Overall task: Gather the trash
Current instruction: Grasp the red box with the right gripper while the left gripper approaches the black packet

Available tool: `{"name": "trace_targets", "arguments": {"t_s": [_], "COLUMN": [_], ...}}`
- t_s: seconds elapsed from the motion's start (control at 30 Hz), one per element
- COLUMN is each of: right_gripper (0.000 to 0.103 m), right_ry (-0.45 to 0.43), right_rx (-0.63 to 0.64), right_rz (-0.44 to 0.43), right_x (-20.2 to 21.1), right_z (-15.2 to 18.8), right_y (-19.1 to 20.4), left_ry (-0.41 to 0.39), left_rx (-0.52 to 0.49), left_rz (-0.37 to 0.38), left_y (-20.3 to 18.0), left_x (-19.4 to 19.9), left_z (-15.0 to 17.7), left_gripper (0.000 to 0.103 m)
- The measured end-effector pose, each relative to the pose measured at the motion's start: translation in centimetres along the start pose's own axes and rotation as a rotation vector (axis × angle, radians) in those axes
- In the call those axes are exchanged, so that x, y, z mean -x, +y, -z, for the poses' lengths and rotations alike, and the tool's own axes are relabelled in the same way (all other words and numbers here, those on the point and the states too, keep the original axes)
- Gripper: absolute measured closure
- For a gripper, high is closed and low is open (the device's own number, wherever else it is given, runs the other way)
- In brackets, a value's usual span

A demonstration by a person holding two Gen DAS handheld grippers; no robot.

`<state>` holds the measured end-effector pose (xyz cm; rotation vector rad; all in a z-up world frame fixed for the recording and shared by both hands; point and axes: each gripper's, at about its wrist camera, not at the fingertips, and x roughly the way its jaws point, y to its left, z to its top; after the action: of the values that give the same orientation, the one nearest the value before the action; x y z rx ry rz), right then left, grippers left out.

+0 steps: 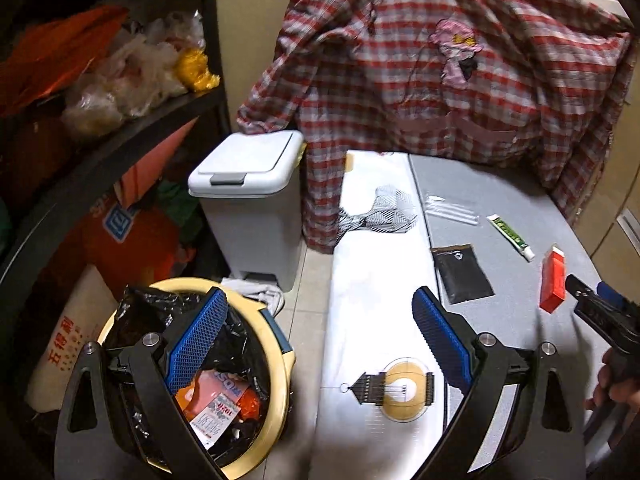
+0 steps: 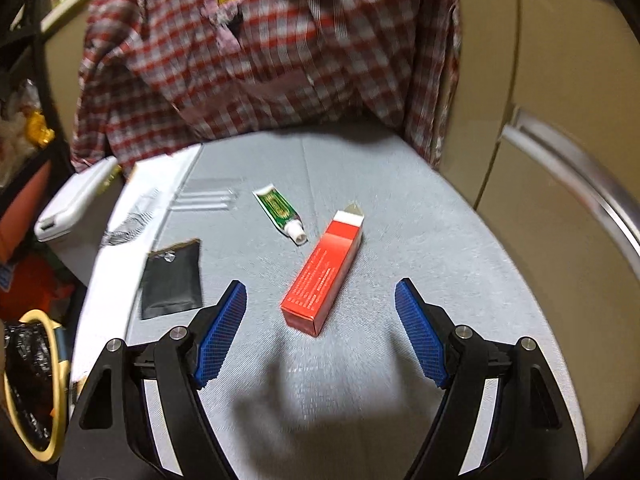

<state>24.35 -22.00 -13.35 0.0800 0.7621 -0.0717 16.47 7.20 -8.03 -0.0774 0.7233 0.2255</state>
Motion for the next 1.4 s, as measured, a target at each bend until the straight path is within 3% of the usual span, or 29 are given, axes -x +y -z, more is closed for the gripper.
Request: {"name": "trace_targets", "arguments": {"t_s": [0.3, 0.33, 0.37, 0.4, 0.43, 0.6, 0.77, 1.0, 1.13, 1.4], "right_gripper": [0.029, 0.036, 0.058, 0.072, 0.076, 0.078, 0.078, 0.078, 0.078, 0.078], "right_ry": [0.070, 0.076, 0.089, 0.106, 0.124, 0.090, 0.024, -0.089, -0.106, -0.049], "right_rx": [0.005, 0.005, 0.010, 0.020, 0.026, 0.019, 0.009, -0.011, 0.014, -0.008], "right_rz": [0.030, 0.036, 0.046, 0.054, 0.060, 0.066, 0.037, -0.033, -0.024, -0.011], "right_x": [-5.0, -5.3, -5.6, -5.9, -6.1, -4.3, 1.0, 10.0, 11.2, 8.9], "right_z": [-0.1, -0.2, -0.2, -0.2, -0.1, -0.3, -1.3, -1.9, -1.7, -1.6], "right_y": [1.2, 1.2, 1.2, 1.3, 1.2, 0.5, -0.6, -2.1, -2.7, -4.6], "left_ry": [0.019, 0.018, 0.019, 0.020, 0.020, 0.013, 0.008, 0.036, 0.036, 0.091], "left_rx": [-0.001, -0.007, -0.011, -0.018, -0.025, -0.030, -0.020, -0.048, -0.102, -0.226], "left_rz": [-0.003, -0.003, -0.004, -0.003, -0.004, -0.001, 0.014, 0.138, 0.233, 0.319], "left_y": [0.4, 0.3, 0.1, -0.1, -0.2, -0.5, -0.8, -3.5, -6.2, -12.9], "left_x": [-0.4, -0.5, -0.5, -0.5, -0.5, -0.4, -0.5, -1.5, -2.1, -7.0], "left_z": [0.0, 0.1, 0.1, 0.1, 0.1, 0.0, 0.1, 0.4, 0.1, 0.4], "left_gripper": [0.012, 0.012, 0.012, 0.012, 0.012, 0.012, 0.012, 0.012, 0.012, 0.012]}}
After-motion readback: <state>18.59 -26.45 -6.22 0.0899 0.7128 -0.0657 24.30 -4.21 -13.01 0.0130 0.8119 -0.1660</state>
